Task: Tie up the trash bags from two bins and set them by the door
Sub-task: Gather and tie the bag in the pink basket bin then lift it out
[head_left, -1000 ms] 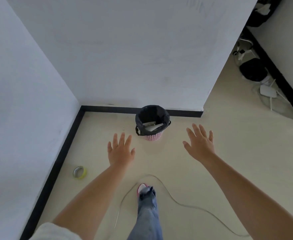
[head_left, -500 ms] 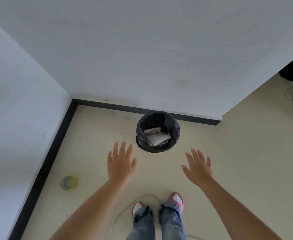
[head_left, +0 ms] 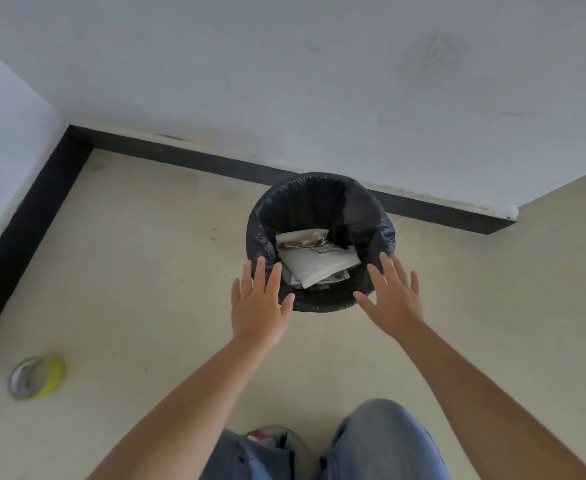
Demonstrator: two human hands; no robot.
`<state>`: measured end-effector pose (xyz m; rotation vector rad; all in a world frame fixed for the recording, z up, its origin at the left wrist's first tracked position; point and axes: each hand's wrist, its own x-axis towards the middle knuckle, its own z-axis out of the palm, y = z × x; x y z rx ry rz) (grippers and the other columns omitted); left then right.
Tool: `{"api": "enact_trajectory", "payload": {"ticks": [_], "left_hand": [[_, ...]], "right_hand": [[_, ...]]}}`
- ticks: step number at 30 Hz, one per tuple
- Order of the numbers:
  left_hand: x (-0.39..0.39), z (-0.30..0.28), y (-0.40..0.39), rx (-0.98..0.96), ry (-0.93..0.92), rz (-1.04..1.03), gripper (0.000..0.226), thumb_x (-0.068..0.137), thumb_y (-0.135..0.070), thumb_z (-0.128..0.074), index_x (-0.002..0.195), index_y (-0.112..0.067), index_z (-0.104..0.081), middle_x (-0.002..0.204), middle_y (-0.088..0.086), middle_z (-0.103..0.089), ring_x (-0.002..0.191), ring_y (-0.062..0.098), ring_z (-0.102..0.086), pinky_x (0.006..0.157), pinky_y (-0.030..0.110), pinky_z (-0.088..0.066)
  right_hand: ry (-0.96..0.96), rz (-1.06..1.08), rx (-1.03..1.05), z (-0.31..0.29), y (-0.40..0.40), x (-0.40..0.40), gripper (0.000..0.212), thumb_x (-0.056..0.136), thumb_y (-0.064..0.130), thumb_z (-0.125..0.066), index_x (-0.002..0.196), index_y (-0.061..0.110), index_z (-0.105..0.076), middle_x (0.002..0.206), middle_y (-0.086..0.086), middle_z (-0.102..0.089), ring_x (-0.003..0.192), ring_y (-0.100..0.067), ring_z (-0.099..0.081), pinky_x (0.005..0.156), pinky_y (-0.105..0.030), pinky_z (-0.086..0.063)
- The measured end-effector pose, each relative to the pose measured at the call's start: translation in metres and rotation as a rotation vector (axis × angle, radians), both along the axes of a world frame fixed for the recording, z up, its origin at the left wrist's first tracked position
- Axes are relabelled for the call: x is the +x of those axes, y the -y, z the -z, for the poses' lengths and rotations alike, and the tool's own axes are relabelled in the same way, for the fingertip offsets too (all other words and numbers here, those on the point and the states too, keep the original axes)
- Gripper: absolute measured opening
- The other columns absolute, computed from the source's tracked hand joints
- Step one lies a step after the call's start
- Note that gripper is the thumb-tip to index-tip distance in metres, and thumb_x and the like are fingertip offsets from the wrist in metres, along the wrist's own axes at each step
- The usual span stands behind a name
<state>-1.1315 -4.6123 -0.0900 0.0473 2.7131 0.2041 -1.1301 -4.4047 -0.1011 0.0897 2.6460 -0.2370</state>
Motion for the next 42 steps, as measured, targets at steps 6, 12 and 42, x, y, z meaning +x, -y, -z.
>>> {"api": "enact_trajectory", "payload": {"ticks": [6, 12, 42], "left_hand": [[-0.015, 0.083, -0.012, 0.007, -0.099, 0.018, 0.063, 0.079, -0.046, -0.034, 0.117, -0.002, -0.057, 0.123, 0.025, -0.059, 0.115, 0.046, -0.053, 0.088, 0.054, -0.047], [-0.032, 0.094, -0.002, 0.100, -0.203, 0.008, 0.075, 0.082, -0.044, -0.024, 0.137, 0.006, -0.026, 0.149, 0.027, -0.023, 0.140, 0.042, -0.014, 0.115, 0.046, -0.012], [-0.027, 0.099, -0.043, -0.051, -0.252, -0.124, 0.086, 0.076, -0.049, -0.007, 0.136, 0.010, -0.025, 0.148, 0.027, -0.024, 0.142, 0.037, -0.015, 0.116, 0.046, -0.013]], "right_hand": [[-0.227, -0.014, -0.082, 0.078, -0.011, -0.014, 0.081, 0.077, 0.057, -0.007, 0.136, 0.010, -0.037, 0.154, -0.013, -0.015, 0.143, -0.029, 0.001, 0.116, -0.045, -0.005], [-0.293, 0.053, -0.160, 0.085, 0.001, -0.011, 0.079, 0.077, 0.054, -0.007, 0.129, 0.008, -0.044, 0.153, -0.016, -0.018, 0.143, -0.030, 0.002, 0.116, -0.045, -0.006], [-0.087, 1.231, -1.142, 0.119, -0.047, -0.043, 0.024, 0.092, 0.018, -0.047, 0.107, 0.004, -0.059, 0.079, -0.004, -0.060, 0.067, -0.014, -0.056, 0.056, -0.023, -0.045]]}}
